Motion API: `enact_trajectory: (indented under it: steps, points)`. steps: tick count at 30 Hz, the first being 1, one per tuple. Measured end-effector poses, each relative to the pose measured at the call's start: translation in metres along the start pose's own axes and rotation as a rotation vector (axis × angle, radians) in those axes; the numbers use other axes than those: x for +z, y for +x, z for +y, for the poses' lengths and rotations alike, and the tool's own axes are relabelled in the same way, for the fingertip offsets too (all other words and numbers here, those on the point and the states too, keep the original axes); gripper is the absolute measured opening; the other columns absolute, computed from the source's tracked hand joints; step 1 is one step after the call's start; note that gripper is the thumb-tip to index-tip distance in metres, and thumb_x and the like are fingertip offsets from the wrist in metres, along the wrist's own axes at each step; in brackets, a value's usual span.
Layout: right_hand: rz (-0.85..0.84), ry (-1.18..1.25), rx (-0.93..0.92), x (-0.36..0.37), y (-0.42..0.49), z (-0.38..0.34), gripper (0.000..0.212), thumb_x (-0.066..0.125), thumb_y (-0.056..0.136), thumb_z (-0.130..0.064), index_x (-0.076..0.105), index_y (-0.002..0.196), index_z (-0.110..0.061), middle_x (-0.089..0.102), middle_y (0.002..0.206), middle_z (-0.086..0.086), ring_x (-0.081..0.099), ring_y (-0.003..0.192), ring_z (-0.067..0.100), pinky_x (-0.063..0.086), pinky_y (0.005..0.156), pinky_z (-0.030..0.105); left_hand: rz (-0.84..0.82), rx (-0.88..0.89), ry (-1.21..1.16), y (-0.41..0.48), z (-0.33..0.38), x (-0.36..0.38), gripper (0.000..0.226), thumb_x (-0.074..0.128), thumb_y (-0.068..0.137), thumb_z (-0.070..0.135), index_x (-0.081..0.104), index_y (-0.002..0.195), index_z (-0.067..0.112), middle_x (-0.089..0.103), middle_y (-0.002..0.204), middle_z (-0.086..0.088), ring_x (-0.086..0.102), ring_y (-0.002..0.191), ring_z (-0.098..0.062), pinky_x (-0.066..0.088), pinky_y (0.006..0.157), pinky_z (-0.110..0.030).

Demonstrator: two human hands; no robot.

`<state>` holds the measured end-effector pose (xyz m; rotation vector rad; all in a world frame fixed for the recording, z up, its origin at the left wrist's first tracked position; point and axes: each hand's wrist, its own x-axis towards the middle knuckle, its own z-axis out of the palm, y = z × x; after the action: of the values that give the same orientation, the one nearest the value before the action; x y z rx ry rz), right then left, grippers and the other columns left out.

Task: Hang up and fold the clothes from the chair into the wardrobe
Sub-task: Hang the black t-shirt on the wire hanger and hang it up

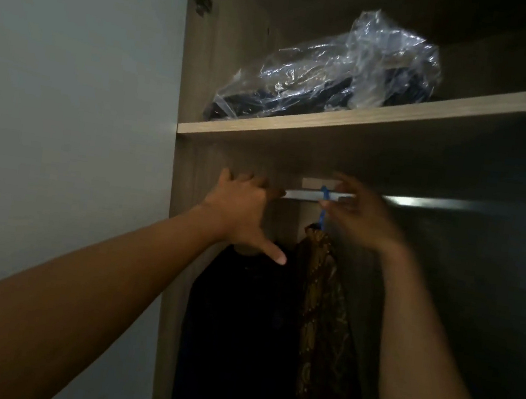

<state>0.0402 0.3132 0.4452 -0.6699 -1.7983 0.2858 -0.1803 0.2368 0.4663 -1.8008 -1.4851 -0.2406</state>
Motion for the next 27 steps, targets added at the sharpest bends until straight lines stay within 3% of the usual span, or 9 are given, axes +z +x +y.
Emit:
enact_trajectory:
  steps: [3,6,10,14,16,20,23,25,27]
  points:
    - [0.058,0.124,0.087,-0.011,-0.011,0.043,0.046,0.075,0.085,-0.008,0.057,0.126,-0.019,0.061,0.123,0.006,0.061,0.115,0.022,0.051,0.098,0.033,-0.002,0.08,-0.106,0.01,0.024,-0.012,0.12,0.049,0.05,0.1,0.038,0.147,0.031,0.046,0.143,-0.003,0.043,0.13,-0.026,0.026,0.109,-0.057]
    - [0.017,0.219,0.175,0.006,-0.026,0.086,0.057,0.072,0.087,-0.009,0.05,0.14,-0.012,0.054,0.141,0.005,0.052,0.129,0.015,0.045,0.096,0.015,-0.006,0.158,-0.168,0.016,0.048,-0.01,0.107,0.052,0.057,0.097,0.042,0.142,0.032,0.048,0.141,-0.003,0.043,0.129,-0.027,0.026,0.108,-0.058]
    - [-0.073,0.326,0.27,0.034,-0.035,0.123,0.1,0.084,0.071,-0.049,0.031,0.154,-0.03,0.044,0.151,-0.007,0.044,0.137,0.01,0.038,0.115,0.038,-0.057,0.277,-0.106,0.024,0.068,0.011,0.098,0.056,0.053,0.095,0.045,0.136,0.043,0.048,0.136,0.001,0.039,0.126,-0.026,0.026,0.103,-0.056]
    - [-0.128,0.372,0.224,0.049,-0.02,0.139,0.088,0.075,0.082,-0.009,0.024,0.15,-0.035,0.045,0.146,-0.011,0.05,0.123,-0.011,0.041,0.106,0.019,-0.16,0.299,-0.092,0.029,0.054,0.023,0.101,0.069,0.048,0.087,0.046,0.136,0.043,0.046,0.142,0.005,0.035,0.132,-0.024,0.02,0.106,-0.058]
    - [-0.162,0.325,0.169,0.058,-0.01,0.141,0.09,0.079,0.079,-0.004,0.026,0.148,-0.028,0.045,0.146,-0.011,0.048,0.122,-0.017,0.04,0.102,0.012,-0.258,0.287,-0.066,0.029,0.042,0.024,0.105,0.075,0.047,0.081,0.045,0.138,0.039,0.048,0.145,0.005,0.037,0.135,-0.022,0.014,0.108,-0.058]
    - [-0.194,0.318,0.164,0.086,0.004,0.143,0.117,0.094,0.053,-0.043,0.033,0.152,-0.029,0.047,0.15,-0.003,0.045,0.137,0.006,0.039,0.112,0.027,-0.372,0.258,0.003,0.025,0.022,0.034,0.106,0.081,0.045,0.075,0.045,0.136,0.034,0.054,0.14,0.002,0.045,0.13,-0.023,0.018,0.107,-0.059]
    - [-0.212,0.265,0.152,0.108,0.014,0.138,0.111,0.094,0.062,-0.022,0.03,0.153,-0.028,0.043,0.152,-0.003,0.044,0.135,0.005,0.04,0.106,0.015,-0.431,0.222,0.06,0.023,0.008,0.04,0.1,0.085,0.046,0.069,0.051,0.131,0.028,0.058,0.131,0.002,0.049,0.124,-0.021,0.018,0.11,-0.058]
    - [-0.254,0.267,0.148,0.125,0.023,0.136,0.111,0.092,0.065,-0.015,0.027,0.154,-0.03,0.044,0.152,-0.001,0.043,0.137,0.009,0.039,0.111,0.023,-0.465,0.2,0.122,0.022,-0.001,0.04,0.1,0.086,0.047,0.066,0.052,0.132,0.026,0.058,0.13,0.002,0.046,0.126,-0.021,0.015,0.112,-0.059]
    - [-0.287,0.272,0.137,0.142,0.03,0.133,0.114,0.093,0.063,-0.023,0.025,0.155,-0.03,0.046,0.151,-0.001,0.045,0.137,0.011,0.037,0.116,0.036,-0.493,0.175,0.192,0.02,-0.009,0.042,0.103,0.087,0.05,0.062,0.048,0.138,0.024,0.054,0.134,0.0,0.039,0.131,-0.024,0.012,0.114,-0.058]
